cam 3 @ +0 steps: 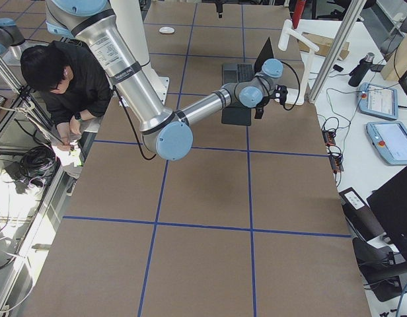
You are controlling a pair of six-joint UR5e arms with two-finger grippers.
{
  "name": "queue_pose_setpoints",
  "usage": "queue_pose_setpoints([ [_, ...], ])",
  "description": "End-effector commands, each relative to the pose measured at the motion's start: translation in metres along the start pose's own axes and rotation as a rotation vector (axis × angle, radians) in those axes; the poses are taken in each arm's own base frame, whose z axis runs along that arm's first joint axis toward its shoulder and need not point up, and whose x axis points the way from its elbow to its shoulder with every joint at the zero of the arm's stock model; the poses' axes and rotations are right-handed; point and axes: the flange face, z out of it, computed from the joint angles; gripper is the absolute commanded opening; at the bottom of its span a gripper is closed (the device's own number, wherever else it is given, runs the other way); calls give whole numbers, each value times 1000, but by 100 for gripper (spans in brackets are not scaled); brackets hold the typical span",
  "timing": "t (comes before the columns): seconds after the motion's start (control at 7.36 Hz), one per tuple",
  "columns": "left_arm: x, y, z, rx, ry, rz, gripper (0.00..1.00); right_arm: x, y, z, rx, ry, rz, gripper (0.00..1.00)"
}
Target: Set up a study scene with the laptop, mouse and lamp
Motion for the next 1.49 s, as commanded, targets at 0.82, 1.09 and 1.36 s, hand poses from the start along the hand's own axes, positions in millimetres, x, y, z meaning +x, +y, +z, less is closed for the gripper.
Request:
queue_pose_setpoints([
  [0.82,-114,170,13,-103,-47,-60,100,58,63,-51,-45,134,-82,100],
  [1.09,-79,214,59,-131,-121,-84,100,56,63,-52,-36,137,-89,100],
  [1.36,-68,235,65,-169,-92,-56,100,56,63,-52,-36,138,-88,100],
])
